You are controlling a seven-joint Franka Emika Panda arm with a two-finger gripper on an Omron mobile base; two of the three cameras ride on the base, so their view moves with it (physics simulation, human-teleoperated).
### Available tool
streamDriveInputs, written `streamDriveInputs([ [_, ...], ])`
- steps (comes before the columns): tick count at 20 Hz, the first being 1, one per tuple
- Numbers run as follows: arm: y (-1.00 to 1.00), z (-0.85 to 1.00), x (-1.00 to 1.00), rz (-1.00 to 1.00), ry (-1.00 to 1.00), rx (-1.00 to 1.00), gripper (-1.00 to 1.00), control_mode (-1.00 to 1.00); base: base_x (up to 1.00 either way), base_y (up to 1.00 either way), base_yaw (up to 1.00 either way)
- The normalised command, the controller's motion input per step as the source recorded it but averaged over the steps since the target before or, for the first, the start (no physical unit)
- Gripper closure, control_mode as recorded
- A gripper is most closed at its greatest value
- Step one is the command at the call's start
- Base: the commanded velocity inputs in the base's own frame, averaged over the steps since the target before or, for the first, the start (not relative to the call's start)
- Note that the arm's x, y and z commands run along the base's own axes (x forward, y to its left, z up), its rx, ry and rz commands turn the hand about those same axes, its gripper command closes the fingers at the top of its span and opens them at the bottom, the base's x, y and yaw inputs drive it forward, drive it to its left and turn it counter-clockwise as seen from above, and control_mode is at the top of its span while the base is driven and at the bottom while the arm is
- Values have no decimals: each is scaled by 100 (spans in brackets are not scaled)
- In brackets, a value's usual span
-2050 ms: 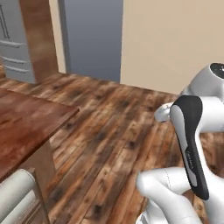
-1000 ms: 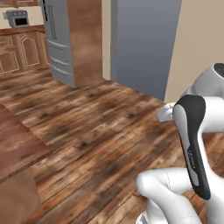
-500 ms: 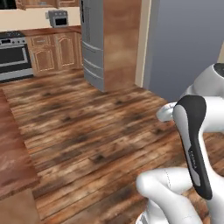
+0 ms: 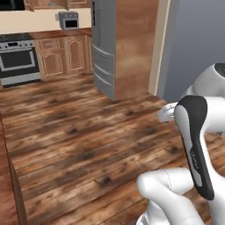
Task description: Retrieve the tupperware and aluminum foil from the cabinet and place them on the dining counter near the plate with lemon wedges to prepare for storing leftovers.
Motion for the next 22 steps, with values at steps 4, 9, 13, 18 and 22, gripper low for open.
streamDriveInputs([
  [4, 0, 0, 0, 0, 0, 0, -100, 100, 100, 0, 16],
  [9, 0, 0, 0, 0, 0, 0, -100, 100, 100, -5, 15],
  [13, 0, 0, 0, 0, 0, 0, -100, 100, 100, -25, 9],
  [18, 0, 0, 0, 0, 0, 0, -100, 100, 100, -29, 9],
  [22, 0, 0, 0, 0, 0, 0, -100, 100, 100, -29, 12],
])
